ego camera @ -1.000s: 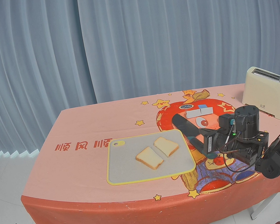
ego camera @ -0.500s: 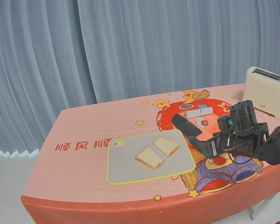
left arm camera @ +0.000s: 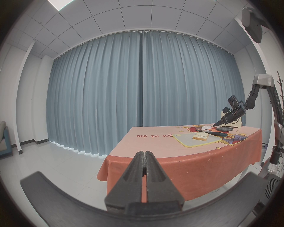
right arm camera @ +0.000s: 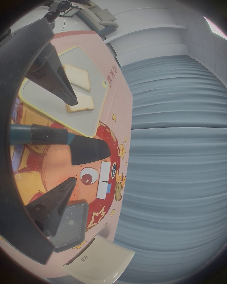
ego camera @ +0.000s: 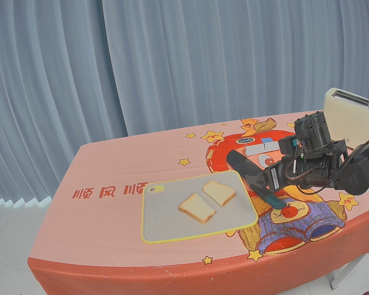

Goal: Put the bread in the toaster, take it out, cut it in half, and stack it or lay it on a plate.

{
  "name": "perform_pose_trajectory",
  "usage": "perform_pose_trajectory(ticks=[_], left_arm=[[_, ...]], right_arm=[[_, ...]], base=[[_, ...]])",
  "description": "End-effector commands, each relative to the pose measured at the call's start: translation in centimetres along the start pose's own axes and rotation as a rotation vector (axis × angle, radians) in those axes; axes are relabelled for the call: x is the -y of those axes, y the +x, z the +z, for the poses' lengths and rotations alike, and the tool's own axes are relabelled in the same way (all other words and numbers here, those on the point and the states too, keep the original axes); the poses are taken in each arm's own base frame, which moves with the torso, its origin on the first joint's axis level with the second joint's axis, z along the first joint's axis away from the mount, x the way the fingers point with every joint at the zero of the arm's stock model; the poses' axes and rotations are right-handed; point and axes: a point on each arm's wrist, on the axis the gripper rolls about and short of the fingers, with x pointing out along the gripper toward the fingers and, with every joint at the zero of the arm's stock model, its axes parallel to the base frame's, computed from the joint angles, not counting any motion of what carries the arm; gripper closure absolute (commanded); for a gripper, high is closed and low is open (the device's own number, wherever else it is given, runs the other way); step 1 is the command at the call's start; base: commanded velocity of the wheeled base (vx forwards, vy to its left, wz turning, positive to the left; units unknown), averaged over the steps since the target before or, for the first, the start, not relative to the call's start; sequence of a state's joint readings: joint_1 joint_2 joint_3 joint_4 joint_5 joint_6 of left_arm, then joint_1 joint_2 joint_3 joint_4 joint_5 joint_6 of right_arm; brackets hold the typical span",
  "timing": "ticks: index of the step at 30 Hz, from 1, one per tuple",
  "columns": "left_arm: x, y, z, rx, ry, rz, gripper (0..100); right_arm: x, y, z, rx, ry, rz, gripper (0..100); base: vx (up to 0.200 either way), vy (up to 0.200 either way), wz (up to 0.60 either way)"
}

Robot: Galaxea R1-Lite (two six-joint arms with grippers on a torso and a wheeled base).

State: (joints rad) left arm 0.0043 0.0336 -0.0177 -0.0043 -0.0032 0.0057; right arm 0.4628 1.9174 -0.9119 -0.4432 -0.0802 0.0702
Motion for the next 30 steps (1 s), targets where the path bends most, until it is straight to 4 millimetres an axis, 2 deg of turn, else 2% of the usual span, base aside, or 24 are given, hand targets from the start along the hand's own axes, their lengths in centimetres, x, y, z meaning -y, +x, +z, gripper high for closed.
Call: perform_pose_trajectory(ticks=[1,7,26,27,30], left_arm=[[0.0,0.1,-0.5,-0.019,0.000,0.000,100],[0.0,0.1,-0.5,-0.019,0.000,0.000,100],[0.0,0.1,-0.5,-0.019,0.000,0.002,100],[0.0,0.1,-0.5,-0.019,0.000,0.000,100],[0.0,0.1,-0.5,-0.019,0.000,0.003,100]], right_arm=[[0.4,1.4,-1.6,-0.063,-0.004,-0.015,0],[0.3,1.9,-2.5,-0.095,-0.013,-0.030,0],[0.8,3.4,-3.4,-0.124,-0.015,-0.057,0],[0.8,3.4,-3.4,-0.125,-0.015,-0.057,100],[0.6,3.3,-3.6,-0.130,-0.018,-0.053,100]], base=[[0.000,0.000,0.00],[0.000,0.000,0.00],[0.000,0.000,0.00],[0.000,0.000,0.00],[0.000,0.000,0.00]])
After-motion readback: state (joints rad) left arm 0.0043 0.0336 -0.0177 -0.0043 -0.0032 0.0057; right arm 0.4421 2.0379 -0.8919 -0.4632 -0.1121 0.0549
